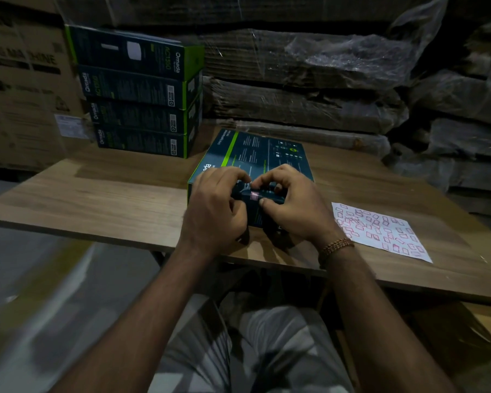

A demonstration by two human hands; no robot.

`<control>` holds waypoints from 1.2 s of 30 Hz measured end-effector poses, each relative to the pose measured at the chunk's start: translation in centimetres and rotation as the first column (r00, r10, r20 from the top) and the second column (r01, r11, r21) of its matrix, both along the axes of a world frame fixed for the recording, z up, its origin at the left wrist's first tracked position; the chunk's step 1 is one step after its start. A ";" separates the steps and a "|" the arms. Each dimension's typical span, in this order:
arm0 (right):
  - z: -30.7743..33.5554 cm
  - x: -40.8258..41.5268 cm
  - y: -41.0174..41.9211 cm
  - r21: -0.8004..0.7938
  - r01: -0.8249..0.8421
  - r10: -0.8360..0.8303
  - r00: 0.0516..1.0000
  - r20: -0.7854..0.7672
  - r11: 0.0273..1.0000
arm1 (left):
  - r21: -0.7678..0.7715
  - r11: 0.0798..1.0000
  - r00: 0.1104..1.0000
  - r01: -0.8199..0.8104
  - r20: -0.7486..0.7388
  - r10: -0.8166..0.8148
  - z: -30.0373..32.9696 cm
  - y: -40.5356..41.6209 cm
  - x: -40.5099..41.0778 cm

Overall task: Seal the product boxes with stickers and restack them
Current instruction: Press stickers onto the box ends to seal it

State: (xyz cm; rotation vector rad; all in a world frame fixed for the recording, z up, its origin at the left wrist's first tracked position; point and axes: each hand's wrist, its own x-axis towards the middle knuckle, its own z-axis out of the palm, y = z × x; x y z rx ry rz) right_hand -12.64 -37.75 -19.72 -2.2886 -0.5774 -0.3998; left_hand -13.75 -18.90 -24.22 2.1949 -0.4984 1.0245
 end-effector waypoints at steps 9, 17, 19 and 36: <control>-0.2 -0.2 -0.1 0.023 -0.029 0.028 0.999 0.033 0.999 | -0.009 1.000 1.000 0.010 -0.006 -0.010 -0.2 0.0 0.0; -0.2 0.2 -0.4 -0.021 0.007 -0.006 0.999 0.045 1.000 | -0.022 0.999 0.999 -0.029 -0.023 0.028 0.0 0.0 0.0; -0.1 0.3 -0.4 0.008 0.009 -0.010 0.999 0.042 1.000 | -0.044 0.995 0.995 -0.087 -0.044 0.085 0.0 -0.1 0.1; 0.9 1.1 0.9 0.142 0.172 -0.157 0.982 -0.107 0.975 | -0.108 0.976 0.978 -0.188 -0.111 0.176 0.2 -0.3 0.9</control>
